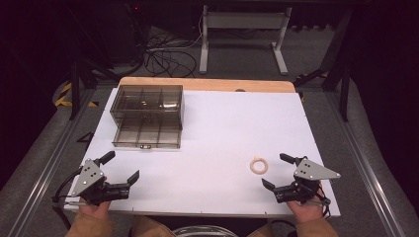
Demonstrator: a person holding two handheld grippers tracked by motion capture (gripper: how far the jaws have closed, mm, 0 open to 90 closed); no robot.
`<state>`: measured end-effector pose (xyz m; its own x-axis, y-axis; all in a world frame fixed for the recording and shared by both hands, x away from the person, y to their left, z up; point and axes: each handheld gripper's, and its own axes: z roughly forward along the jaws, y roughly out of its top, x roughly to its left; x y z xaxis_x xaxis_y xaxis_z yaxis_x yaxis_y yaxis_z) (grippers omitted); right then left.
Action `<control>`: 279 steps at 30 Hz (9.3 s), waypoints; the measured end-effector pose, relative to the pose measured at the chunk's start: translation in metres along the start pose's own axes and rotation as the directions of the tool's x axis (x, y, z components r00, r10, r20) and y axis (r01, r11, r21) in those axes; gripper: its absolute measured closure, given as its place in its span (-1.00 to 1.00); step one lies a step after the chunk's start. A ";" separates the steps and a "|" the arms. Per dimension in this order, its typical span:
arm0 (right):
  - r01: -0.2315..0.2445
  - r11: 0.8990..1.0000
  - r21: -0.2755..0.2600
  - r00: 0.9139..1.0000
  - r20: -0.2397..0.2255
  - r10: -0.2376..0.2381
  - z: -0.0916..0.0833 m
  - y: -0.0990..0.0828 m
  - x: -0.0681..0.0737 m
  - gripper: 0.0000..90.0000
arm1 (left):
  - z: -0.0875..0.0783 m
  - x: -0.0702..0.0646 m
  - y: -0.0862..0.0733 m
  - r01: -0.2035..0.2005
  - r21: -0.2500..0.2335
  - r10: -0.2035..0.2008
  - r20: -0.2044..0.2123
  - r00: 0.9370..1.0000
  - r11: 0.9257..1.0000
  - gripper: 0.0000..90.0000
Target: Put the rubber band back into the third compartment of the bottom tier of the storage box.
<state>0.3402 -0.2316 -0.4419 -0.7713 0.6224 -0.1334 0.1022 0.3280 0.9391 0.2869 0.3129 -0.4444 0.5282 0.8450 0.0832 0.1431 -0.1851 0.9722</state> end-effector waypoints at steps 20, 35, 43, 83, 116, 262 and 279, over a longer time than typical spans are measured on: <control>-0.017 0.999 0.044 1.000 0.013 0.017 0.009 0.015 -0.011 -1.00 | -0.001 0.001 0.000 0.001 0.002 -0.001 -0.006 1.000 1.000 -0.97; -0.029 0.997 0.074 0.999 0.026 0.027 0.024 0.029 -0.026 -0.99 | 0.000 0.001 0.000 0.004 0.002 -0.004 -0.002 1.000 1.000 -0.96; -0.035 0.995 0.090 0.999 0.029 0.032 0.032 0.034 -0.033 -0.99 | 0.000 0.002 -0.001 0.007 0.005 -0.007 0.000 1.000 1.000 -0.96; -0.091 0.932 0.350 0.995 -0.002 0.098 0.052 0.043 -0.050 -0.55 | 0.001 0.003 -0.001 0.013 0.007 -0.013 -0.004 1.000 1.000 -0.96; -0.089 0.752 0.653 0.996 0.054 0.071 0.086 0.027 -0.050 0.32 | 0.002 0.003 -0.001 0.012 0.011 -0.012 -0.005 1.000 1.000 -0.95; 0.038 0.983 0.181 0.983 -0.181 -0.005 0.156 0.116 -0.001 0.89 | 0.001 0.004 0.000 0.010 0.003 -0.010 -0.009 1.000 1.000 -0.95; 0.009 0.993 0.118 0.980 -0.199 0.014 0.188 0.118 0.008 0.88 | 0.002 0.004 0.000 0.009 0.004 -0.009 -0.003 1.000 1.000 -0.95</control>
<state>0.4639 -0.0542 -0.3920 -0.8791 0.4736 -0.0543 0.1685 0.4153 0.8939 0.2906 0.3158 -0.4445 0.5243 0.8482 0.0750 0.1509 -0.1793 0.9722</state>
